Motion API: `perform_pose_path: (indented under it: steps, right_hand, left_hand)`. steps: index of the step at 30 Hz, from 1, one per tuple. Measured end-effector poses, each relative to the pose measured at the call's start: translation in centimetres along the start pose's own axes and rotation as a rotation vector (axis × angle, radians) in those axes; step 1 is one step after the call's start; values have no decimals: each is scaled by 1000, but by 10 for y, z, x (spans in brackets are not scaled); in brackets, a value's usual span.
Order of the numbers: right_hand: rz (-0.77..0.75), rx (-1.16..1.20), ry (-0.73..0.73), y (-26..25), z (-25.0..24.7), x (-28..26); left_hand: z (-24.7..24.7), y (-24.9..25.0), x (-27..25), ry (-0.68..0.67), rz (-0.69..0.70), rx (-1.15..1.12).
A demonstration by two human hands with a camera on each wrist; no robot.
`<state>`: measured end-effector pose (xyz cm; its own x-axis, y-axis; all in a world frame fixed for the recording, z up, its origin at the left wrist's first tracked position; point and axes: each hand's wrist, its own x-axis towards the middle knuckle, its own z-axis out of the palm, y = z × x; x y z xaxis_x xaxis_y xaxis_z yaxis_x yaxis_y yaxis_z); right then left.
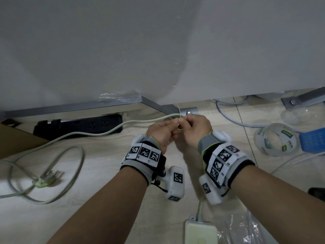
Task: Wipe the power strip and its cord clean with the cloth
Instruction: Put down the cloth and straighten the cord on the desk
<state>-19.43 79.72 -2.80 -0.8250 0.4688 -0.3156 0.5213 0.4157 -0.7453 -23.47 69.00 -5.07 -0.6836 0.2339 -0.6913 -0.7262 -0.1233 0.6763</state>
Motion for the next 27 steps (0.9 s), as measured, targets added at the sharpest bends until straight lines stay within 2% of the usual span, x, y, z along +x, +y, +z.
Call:
perform_pose_path:
  steps: [2, 5, 7, 11, 13, 17, 20, 23, 25, 27]
  right_hand:
    - [-196, -388, -31, -5, -4, -5]
    - [-222, -819, -113, -14, -4, -2]
    - [-261, -989, -123, -20, -1, -4]
    - [-342, -896, -132, -23, -17, -19]
    - [-379, -809, -101, -23, -22, -23]
    - [-466, -809, -111, -25, -10, -30]
    - [-434, -765, -117, -20, -9, -38]
    - [-467, -669, -77, -15, -12, -44]
    - [-438, -676, -102, -18, -11, -48]
    - [-395, -701, -199, -18, -7, -48]
  left_hand:
    - [-2, 1, 1, 1, -9, 24]
    - [-4, 0, 0, -31, -17, 85]
    - [-3, -4, -2, -63, -11, 108]
    - [1, -5, -11, -85, 2, 83]
    - [1, -5, -13, -58, 1, 71]
    - [1, 2, -12, 24, -16, 88]
    - [5, 9, -6, 74, -17, 55]
    - [11, 8, -6, 109, 24, 55]
    - [11, 4, -7, 107, 55, 68]
    - [7, 3, -5, 71, 68, 68]
